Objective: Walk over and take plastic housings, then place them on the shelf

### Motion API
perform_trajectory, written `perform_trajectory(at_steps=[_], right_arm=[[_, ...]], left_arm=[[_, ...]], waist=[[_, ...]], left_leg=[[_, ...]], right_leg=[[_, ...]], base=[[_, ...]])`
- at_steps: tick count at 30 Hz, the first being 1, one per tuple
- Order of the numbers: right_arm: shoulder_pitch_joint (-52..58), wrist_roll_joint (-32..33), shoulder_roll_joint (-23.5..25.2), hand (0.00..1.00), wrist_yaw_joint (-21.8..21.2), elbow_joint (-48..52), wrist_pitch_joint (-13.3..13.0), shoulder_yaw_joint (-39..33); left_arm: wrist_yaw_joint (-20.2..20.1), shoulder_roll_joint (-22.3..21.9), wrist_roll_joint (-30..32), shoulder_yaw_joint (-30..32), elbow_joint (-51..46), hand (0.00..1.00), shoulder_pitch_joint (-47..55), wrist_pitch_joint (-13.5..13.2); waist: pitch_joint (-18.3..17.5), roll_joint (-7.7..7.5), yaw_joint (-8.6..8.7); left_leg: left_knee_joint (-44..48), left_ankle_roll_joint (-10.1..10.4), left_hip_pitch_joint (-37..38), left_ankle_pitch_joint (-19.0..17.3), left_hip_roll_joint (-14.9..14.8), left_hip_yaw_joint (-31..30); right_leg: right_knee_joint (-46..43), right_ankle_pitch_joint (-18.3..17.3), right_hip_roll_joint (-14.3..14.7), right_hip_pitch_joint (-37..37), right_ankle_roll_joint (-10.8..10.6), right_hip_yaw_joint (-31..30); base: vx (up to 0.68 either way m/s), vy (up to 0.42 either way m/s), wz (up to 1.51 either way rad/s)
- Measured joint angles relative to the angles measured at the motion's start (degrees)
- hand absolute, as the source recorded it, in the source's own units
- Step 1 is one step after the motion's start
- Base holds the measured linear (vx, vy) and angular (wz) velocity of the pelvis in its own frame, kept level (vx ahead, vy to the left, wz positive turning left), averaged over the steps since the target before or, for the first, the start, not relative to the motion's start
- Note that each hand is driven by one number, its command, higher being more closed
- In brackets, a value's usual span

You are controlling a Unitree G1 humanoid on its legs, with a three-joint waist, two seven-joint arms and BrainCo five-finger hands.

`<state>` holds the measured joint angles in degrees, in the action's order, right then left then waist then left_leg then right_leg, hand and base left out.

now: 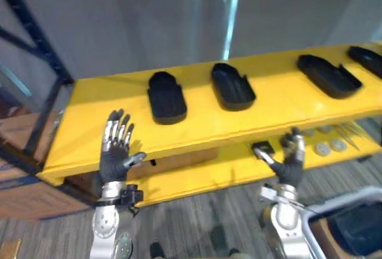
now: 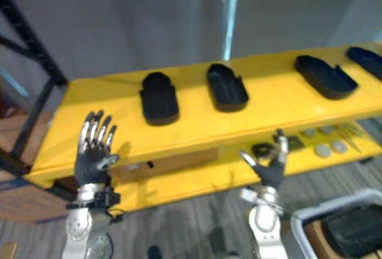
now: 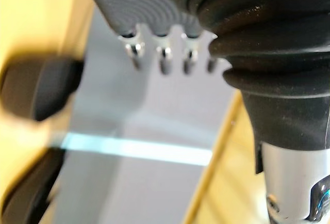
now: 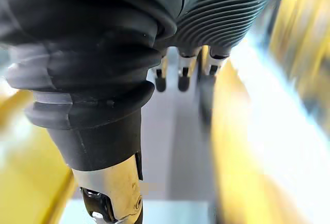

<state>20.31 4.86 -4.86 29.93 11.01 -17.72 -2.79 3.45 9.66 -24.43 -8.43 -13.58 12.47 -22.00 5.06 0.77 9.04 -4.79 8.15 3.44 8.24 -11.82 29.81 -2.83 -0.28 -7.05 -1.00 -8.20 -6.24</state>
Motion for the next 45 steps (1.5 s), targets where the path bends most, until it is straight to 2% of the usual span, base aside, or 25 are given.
perform_trajectory(at_steps=[5,7,9,10,11,14,16,17,21,23,25,26,27,28,30,31,33,36,38,40,41,42,43,44,45], right_arm=[[10.9,7.3,-0.4,0.00,-4.4,2.2,-3.8,-6.3],[13.5,8.8,-0.1,0.00,-6.7,2.2,-5.1,-6.1],[13.3,10.1,0.0,0.00,-9.4,2.2,-5.9,-4.6],[11.6,10.1,-0.3,0.00,-11.2,2.0,-6.8,-2.3],[10.6,10.1,-0.4,0.00,-11.9,1.7,-7.1,-1.1],[2.9,10.0,-1.6,0.00,-14.3,-1.1,-7.6,5.3],[2.2,10.0,-1.7,0.00,-14.2,-1.1,-7.6,6.7],[1.6,10.0,-1.7,0.00,-13.7,-1.1,-7.4,8.0],[0.1,9.9,-1.3,0.00,-12.1,-1.1,-5.9,12.0],[0.3,9.8,-0.7,0.00,-10.3,-0.7,-5.9,11.4],[2.4,8.8,-0.1,0.00,-9.5,0.2,-5.9,10.4],[4.9,9.0,0.4,0.00,-9.7,1.6,-5.9,10.2],[7.9,9.3,0.7,0.00,-10.6,4.0,-5.9,10.2],[9.3,10.0,0.8,0.00,-11.7,5.3,-6.0,10.2],[11.8,11.5,0.7,0.00,-14.6,7.0,-6.5,10.2],[11.9,12.8,0.7,0.00,-16.3,6.9,-6.5,10.7],[11.4,12.8,0.7,0.00,-17.5,6.6,-6.8,12.4],[8.0,12.8,0.7,0.00,-16.8,2.7,-7.1,14.7],[3.8,12.3,0.7,0.00,-15.4,-2.3,-7.2,15.4],[1.8,12.1,0.7,0.00,-14.4,-5.0,-7.1,15.4],[0.8,11.2,-0.2,0.00,-13.6,-6.0,-6.5,15.2],[0.1,11.1,-1.5,0.00,-13.4,-6.1,-5.9,15.1],[-0.9,10.1,-3.0,0.00,-13.4,-6.1,-5.1,14.4],[-1.8,8.6,-5.7,0.00,-13.3,-6.2,-3.1,12.7],[-1.8,8.4,-6.4,0.00,-13.2,-6.4,-2.3,11.8]], left_arm=[[4.1,0.0,-0.2,-4.1,1.6,0.00,-3.2,0.2],[5.2,-0.1,-0.2,-5.2,1.6,0.00,-5.0,0.4],[5.8,-0.1,-0.1,-5.9,1.5,0.00,-5.6,1.0],[6.9,-0.1,0.2,-5.6,1.2,0.00,-4.5,1.2],[7.5,-0.1,0.4,-5.3,1.1,0.00,-3.8,1.5],[9.3,-0.3,0.7,-2.6,-3.0,0.00,2.5,2.6],[9.2,-0.8,0.8,-2.4,-4.3,0.00,3.8,2.8],[8.9,-1.5,0.8,-1.9,-5.1,0.00,4.5,2.7],[8.6,-2.0,2.6,-1.5,-5.7,0.00,3.7,2.4],[7.2,-3.0,3.0,-2.1,-5.7,0.00,0.7,1.9],[6.7,-3.4,2.9,-3.2,-5.7,0.00,-2.0,1.6],[6.5,-3.3,2.9,-3.6,-5.7,0.00,-2.9,1.6],[6.7,-3.3,3.0,-3.8,-5.8,0.00,-3.0,1.5],[7.0,-3.3,3.0,-3.6,-5.8,0.00,-2.6,1.6],[7.9,-3.5,2.9,-3.3,-5.7,0.00,-0.7,1.8],[7.9,-3.3,2.3,-2.8,-5.7,0.00,-0.2,2.1],[8.4,-3.4,2.2,-1.7,-5.7,0.00,0.5,2.6],[9.0,-3.2,2.0,-1.2,-4.7,0.00,1.5,3.7],[9.0,-2.9,1.1,-0.4,-3.3,0.00,2.8,3.9],[9.0,-2.2,-1.3,1.0,-2.7,0.00,3.9,4.0],[9.7,-2.3,-2.3,1.7,-1.7,0.00,3.7,4.2],[10.3,-3.5,-2.8,2.2,-1.0,0.00,3.7,4.4],[10.6,-5.2,-3.8,2.0,-0.9,0.00,3.6,4.8],[11.3,-8.0,-4.8,1.3,-0.8,0.00,3.4,5.4],[11.5,-8.6,-4.9,1.0,-0.8,0.00,3.2,5.4]], waist=[[0.3,-0.02,5.31],[0.4,0.03,6.35],[0.8,0.15,5.85],[1.2,0.17,4.20],[1.3,0.25,3.50],[1.8,1.54,0.01],[1.7,1.84,-0.65],[1.7,2.03,-2.11],[2.4,2.08,-4.38],[5.0,2.11,-4.30],[6.7,2.05,-4.01],[7.3,1.39,-3.54],[7.9,0.30,-3.67],[8.0,-0.22,-3.90],[8.2,-0.09,-3.36],[8.1,-0.02,-3.76],[8.1,0.05,-4.35],[8.0,0.04,-5.23],[7.8,-0.23,-5.37],[7.0,-1.53,-5.52],[6.7,-0.76,-5.84],[6.3,1.03,-5.99],[6.1,2.74,-5.62],[6.2,5.18,-4.42],[6.2,5.18,-4.13]], left_leg=[[0.0,1.9,6.8,-2.5,-1.8,10.4],[0.0,2.4,7.7,-3.4,-1.9,11.1],[-0.2,3.3,8.1,-5.0,-1.1,8.2],[0.6,2.3,8.3,-7.9,1.1,-0.4],[2.0,1.6,7.5,-9.5,1.6,-4.0],[12.6,-1.0,3.9,-19.3,3.5,-16.2],[14.6,-1.1,3.5,-20.8,3.4,-16.8],[15.8,-1.4,3.3,-21.8,3.3,-16.5],[22.7,-3.0,-0.3,-25.0,2.5,-17.1],[27.6,-3.3,-1.7,-27.2,2.3,-19.9],[29.7,-3.3,-1.5,-29.2,2.4,-19.7],[30.7,-3.8,-1.4,-29.7,2.8,-18.5],[30.8,-4.3,-0.3,-30.0,2.8,-15.9],[30.8,-4.5,0.4,-30.1,2.8,-14.3],[30.5,-4.7,0.8,-30.1,1.3,-10.8],[30.3,-4.3,1.1,-29.6,-0.6,-8.7],[29.8,-3.0,1.8,-28.7,-3.2,-6.9],[29.3,-0.1,1.7,-26.7,-7.4,-5.7],[29.2,2.7,0.7,-25.1,-9.9,-5.7],[29.2,5.6,0.2,-23.5,-11.4,-5.6],[28.8,7.1,0.3,-22.2,-13.6,-6.2],[27.0,7.0,0.4,-20.5,-15.1,-7.6],[25.4,5.1,0.2,-18.5,-16.3,-9.1],[25.1,0.0,-1.7,-14.0,-17.8,-11.7],[25.4,-1.8,-1.9,-11.3,-17.7,-12.2]], right_leg=[[1.8,1.6,2.7,0.6,0.2,-8.6],[2.4,1.5,3.1,0.8,0.5,-9.5],[2.2,1.1,3.3,0.0,0.7,-10.2],[1.4,0.8,3.9,-0.6,1.4,-12.3],[1.1,0.8,4.4,-0.9,1.6,-13.5],[0.1,1.1,6.4,-2.0,1.9,-18.1],[0.0,1.3,6.6,-2.2,1.6,-18.2],[-0.2,1.7,6.8,-2.6,1.0,-18.7],[-1.6,3.3,7.7,-4.3,0.2,-18.5],[-5.1,3.3,8.7,-5.4,0.2,-17.3],[-7.2,3.4,9.2,-6.2,0.1,-17.3],[-7.3,4.0,8.7,-6.3,-1.1,-17.1],[-6.3,5.0,7.7,-6.4,-1.8,-13.7],[-5.1,5.1,6.6,-6.3,-1.2,-11.6],[-4.5,4.4,4.8,-7.0,-0.3,-5.8],[-7.6,3.9,4.0,-8.3,0.4,-1.8],[-12.8,3.3,1.8,-8.9,1.4,0.6],[-20.2,1.2,-4.0,-8.9,4.7,1.4],[-23.4,0.5,-8.1,-8.9,6.1,1.4],[-23.3,2.3,-10.6,-8.4,6.7,1.9],[-22.4,-3.7,-9.2,-7.0,-0.3,5.4],[-21.9,-6.2,-7.8,-7.1,-4.0,8.2],[-21.1,-8.1,-6.2,-7.1,-4.8,10.0],[-20.9,-8.8,-4.0,-7.1,-3.5,11.1],[-20.9,-9.1,-3.9,-7.1,-3.0,11.2]], base=[[0.05,0.001,-1.14],[-0.02,-0.033,-0.40],[-0.05,-0.013,-0.52],[-0.03,0.017,-0.78],[-0.03,0.030,-1.04],[0.01,0.084,-0.92],[0.03,0.077,-0.33],[0.05,0.071,-0.26],[0.06,0.094,-0.26],[-0.04,0.090,-0.36],[-0.11,0.112,-0.45],[-0.19,0.119,-0.66],[-0.21,0.088,-0.77],[-0.22,0.033,-0.91],[-0.15,0.008,-0.80],[-0.02,-0.065,-0.92],[0.01,-0.134,-0.74],[0.04,-0.245,-0.38],[0.05,-0.389,-0.30],[0.07,-0.533,-0.31],[0.11,-0.714,-0.38],[0.11,-0.608,-0.34],[0.10,-0.575,-0.17],[0.09,-0.505,-0.03],[0.07,-0.463,-0.01]])
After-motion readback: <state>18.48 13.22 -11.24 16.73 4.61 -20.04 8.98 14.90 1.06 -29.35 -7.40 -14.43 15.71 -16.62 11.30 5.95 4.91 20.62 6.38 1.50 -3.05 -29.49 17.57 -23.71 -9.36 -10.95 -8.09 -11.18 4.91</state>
